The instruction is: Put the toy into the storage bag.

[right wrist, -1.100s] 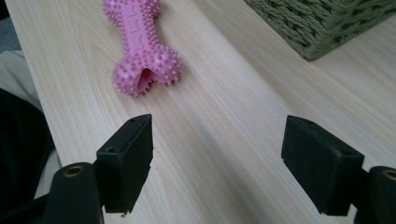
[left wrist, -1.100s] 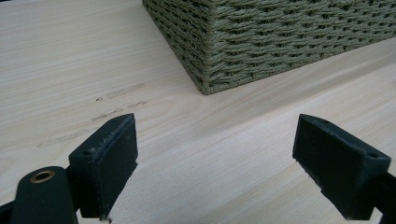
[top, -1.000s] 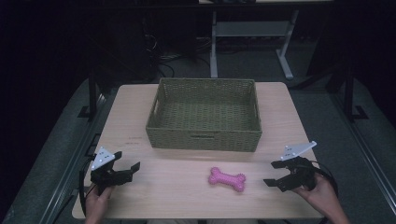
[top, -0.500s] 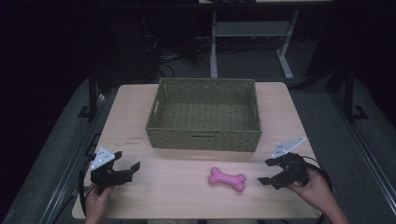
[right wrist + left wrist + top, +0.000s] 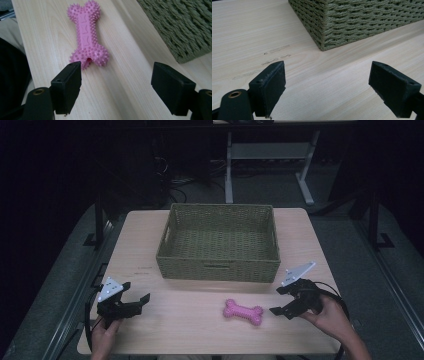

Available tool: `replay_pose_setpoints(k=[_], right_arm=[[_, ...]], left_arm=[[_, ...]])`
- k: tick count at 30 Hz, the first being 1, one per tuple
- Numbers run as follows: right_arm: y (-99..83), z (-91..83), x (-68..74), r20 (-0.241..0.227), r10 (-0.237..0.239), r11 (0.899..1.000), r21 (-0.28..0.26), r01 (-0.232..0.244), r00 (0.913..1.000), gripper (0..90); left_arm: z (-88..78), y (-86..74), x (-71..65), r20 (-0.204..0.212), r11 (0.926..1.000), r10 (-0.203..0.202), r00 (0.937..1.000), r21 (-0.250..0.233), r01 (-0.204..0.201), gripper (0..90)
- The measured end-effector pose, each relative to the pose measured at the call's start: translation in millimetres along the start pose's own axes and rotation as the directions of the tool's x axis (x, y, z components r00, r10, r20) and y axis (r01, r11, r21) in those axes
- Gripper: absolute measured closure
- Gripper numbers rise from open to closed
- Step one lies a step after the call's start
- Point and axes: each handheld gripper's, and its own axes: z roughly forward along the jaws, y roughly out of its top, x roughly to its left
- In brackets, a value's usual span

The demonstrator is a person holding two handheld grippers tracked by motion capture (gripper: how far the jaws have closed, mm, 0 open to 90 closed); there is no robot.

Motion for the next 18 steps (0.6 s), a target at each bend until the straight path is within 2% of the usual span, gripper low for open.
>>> replay_pose_setpoints(k=[8,18], right_arm=[[14.4,4.7,3.4,-0.005,-0.053,0.998,0.019,0.053,0.9986,24.0],[27.0,14.7,5.9,-0.026,-0.081,0.995,0.051,0.082,0.9964,24.0]], left_arm=[[-0.1,0.3,-0.4,0.004,1.0,0.0,1.0,-0.006,0.0,13.4],[0.1,0.4,-0.2,0.004,1.0,-0.001,1.0,-0.003,0.001,13.3]])
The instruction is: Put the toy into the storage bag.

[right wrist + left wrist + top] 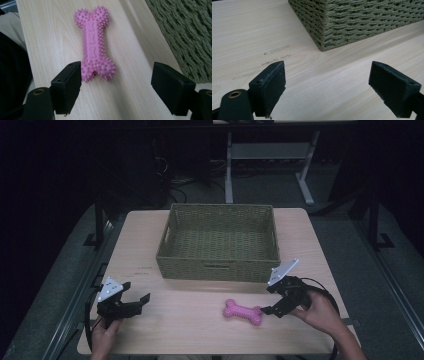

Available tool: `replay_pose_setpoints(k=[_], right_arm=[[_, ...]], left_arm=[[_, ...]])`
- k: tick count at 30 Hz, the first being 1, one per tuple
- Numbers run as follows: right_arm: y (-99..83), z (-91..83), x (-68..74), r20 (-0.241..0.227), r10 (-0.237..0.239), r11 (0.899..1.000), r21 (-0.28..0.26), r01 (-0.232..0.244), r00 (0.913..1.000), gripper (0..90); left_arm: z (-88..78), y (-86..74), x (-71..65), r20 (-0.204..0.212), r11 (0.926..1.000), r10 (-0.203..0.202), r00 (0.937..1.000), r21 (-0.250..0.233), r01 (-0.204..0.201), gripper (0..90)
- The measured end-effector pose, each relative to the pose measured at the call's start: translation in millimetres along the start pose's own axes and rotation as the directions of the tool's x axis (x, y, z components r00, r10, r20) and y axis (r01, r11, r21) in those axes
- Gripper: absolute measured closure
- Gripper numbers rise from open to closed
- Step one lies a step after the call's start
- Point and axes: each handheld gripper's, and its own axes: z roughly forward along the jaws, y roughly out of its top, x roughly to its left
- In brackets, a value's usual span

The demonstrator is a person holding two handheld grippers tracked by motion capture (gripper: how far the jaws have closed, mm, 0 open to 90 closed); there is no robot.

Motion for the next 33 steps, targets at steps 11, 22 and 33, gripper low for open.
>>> replay_pose_setpoints(k=[11,22,33], right_arm=[[12.8,5.4,2.4,-0.016,-0.025,1.0,0.017,0.025,0.9996,24.2],[23.5,20.8,7.1,-0.031,-0.057,0.997,0.055,0.059,0.9979,24.8],[37.4,39.6,14.9,-0.06,-0.094,0.991,0.089,0.099,0.9937,30.1]], left_arm=[[-0.4,0.0,0.5,0.001,1.0,-0.002,1.0,-0.001,0.002,13.4],[0.8,0.0,0.4,0.005,1.0,-0.003,1.0,0.001,0.003,13.4],[-0.3,-0.1,1.4,0.003,1.0,-0.005,1.0,-0.002,0.005,13.4]])
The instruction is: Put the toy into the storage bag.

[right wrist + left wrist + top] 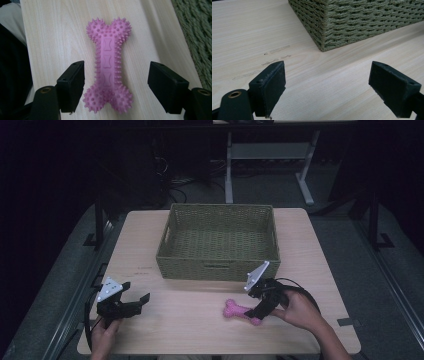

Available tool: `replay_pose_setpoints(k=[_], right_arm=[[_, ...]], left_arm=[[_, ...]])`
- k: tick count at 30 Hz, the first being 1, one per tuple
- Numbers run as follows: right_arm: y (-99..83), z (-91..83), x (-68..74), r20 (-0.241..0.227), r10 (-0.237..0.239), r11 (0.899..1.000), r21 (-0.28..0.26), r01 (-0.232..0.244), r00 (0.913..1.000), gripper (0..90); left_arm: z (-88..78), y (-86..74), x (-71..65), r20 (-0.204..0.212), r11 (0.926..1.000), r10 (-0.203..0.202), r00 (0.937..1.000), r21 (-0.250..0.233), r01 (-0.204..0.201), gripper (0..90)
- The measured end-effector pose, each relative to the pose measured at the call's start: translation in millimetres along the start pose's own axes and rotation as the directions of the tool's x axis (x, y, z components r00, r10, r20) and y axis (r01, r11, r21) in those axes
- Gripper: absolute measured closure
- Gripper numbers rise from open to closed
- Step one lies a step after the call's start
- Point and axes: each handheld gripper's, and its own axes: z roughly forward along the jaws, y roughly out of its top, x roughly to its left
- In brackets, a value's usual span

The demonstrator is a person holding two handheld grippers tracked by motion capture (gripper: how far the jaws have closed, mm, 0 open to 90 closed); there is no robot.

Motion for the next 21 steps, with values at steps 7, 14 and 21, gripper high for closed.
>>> replay_pose_setpoints(k=[7,14,21], right_arm=[[6.7,9.8,3.6,-0.007,-0.022,0.999,0.035,0.022,0.9997,32.0],[11.8,18.2,8.1,-0.012,-0.047,0.997,0.065,0.048,0.9988,36.8],[13.9,25.0,9.2,-0.005,-0.059,0.994,0.094,0.06,0.9982,39.6]], left_arm=[[-0.1,-0.1,0.2,0.0,1.0,-0.003,1.0,-0.001,0.003,13.3],[-0.1,-0.1,0.4,0.0,1.0,-0.002,1.0,0.0,0.002,13.4],[-0.5,-0.3,1.5,0.0,1.0,-0.002,1.0,-0.001,0.002,13.4]])
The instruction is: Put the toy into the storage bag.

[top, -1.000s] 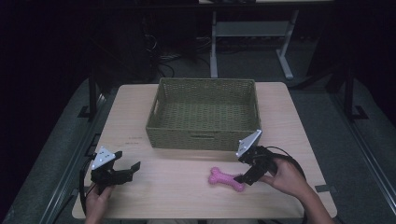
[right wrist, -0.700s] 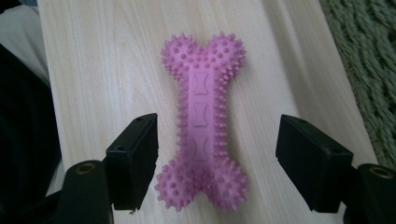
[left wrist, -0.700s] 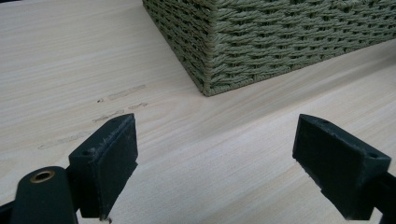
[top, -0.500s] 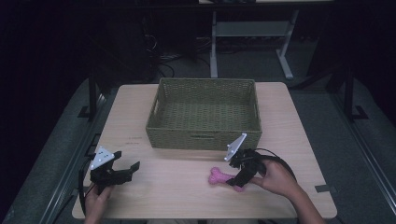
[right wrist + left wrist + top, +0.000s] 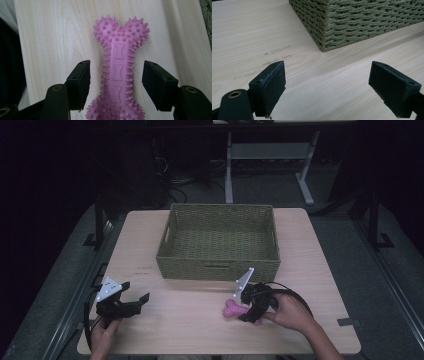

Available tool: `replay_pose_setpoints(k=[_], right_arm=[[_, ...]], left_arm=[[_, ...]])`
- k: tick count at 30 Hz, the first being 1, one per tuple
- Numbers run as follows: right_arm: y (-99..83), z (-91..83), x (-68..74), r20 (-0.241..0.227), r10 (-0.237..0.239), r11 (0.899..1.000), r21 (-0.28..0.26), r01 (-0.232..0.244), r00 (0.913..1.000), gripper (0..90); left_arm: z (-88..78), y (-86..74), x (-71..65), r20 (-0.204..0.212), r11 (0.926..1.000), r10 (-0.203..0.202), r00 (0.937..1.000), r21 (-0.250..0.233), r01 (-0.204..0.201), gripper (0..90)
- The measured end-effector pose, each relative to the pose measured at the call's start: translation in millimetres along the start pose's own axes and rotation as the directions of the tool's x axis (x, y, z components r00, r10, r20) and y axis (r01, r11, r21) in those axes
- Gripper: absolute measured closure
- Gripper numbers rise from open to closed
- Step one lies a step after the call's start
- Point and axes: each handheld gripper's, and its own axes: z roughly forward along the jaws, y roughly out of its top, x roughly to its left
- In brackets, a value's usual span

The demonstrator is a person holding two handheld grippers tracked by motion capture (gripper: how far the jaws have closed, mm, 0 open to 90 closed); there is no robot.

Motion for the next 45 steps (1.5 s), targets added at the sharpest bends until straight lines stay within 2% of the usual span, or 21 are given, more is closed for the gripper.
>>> replay_pose_setpoints(k=[13,19,27,35,45], right_arm=[[2.8,10.9,0.9,0.007,-0.03,0.999,0.046,0.03,0.9995,47.1],[3.2,12.3,1.6,0.012,-0.039,0.998,0.051,0.038,0.9992,50.4],[4.8,15.9,4.2,0.038,-0.078,0.994,0.077,0.075,0.9962,56.0],[4.9,10.4,-0.4,0.006,-0.072,0.995,0.076,0.071,0.9974,58.1],[18.2,-17.3,-17.2,-0.069,-0.078,0.997,0.01,0.079,0.9945,58.1]], left_arm=[[-0.1,-0.1,0.5,0.0,1.0,-0.001,1.0,0.0,0.001,13.4],[0.1,0.1,0.2,0.0,1.0,-0.001,1.0,-0.001,0.001,13.4],[-1.2,-0.3,1.3,-0.002,0.9999,-0.009,1.0,-0.005,0.009,13.4],[-1.1,-0.2,0.8,-0.001,0.9999,-0.008,1.0,-0.006,0.008,13.4],[-0.7,0.1,0.4,0.0,1.0,-0.005,1.0,-0.005,0.005,13.4]])
